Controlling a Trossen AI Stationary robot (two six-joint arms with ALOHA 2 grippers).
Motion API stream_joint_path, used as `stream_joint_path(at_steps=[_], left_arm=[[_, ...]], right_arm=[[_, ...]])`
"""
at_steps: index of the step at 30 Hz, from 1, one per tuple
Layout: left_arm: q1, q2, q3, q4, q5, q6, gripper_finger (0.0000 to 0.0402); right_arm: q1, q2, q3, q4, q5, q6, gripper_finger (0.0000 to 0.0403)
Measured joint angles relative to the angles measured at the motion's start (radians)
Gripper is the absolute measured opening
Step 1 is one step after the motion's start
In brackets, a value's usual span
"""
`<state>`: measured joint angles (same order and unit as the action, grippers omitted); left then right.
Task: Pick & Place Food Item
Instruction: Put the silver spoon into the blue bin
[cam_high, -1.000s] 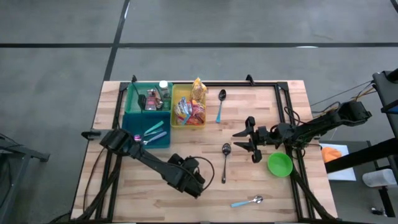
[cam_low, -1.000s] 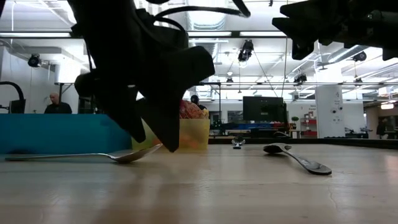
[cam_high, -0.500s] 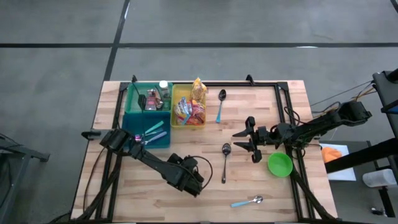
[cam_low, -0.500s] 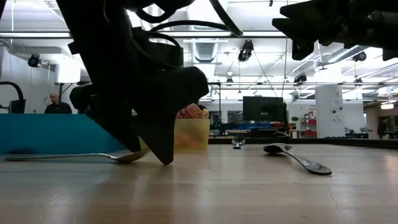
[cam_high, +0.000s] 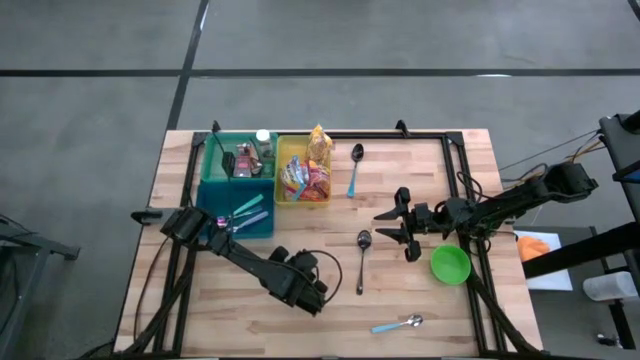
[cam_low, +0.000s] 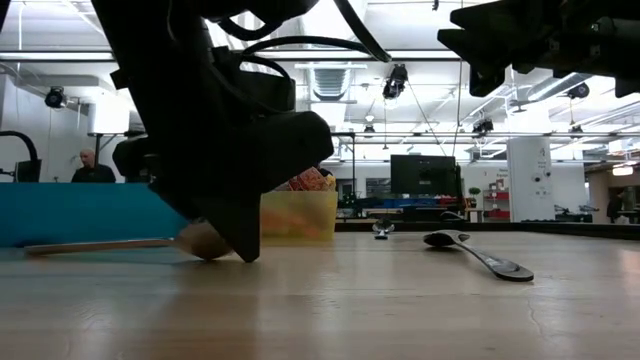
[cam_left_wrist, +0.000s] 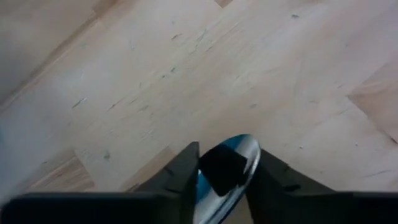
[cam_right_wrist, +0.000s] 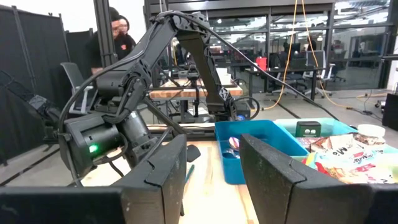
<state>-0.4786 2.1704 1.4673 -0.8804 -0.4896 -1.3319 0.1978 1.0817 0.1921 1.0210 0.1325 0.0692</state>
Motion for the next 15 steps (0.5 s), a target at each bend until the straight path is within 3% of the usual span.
stream_joint_path(at_steps=[9, 15], left_arm=[[0.002, 0.001, -0.001, -0.025, -0.005, 0.007, 0.0013], [0.002, 0.001, -0.001, -0.019, -0.003, 0.017, 0.0011]], right_arm=[[0.000, 0.000, 0.000, 0.000, 0.000, 0.001, 0.0147], [0.000, 0.000, 0.000, 0.000, 0.000, 0.001, 0.0147]])
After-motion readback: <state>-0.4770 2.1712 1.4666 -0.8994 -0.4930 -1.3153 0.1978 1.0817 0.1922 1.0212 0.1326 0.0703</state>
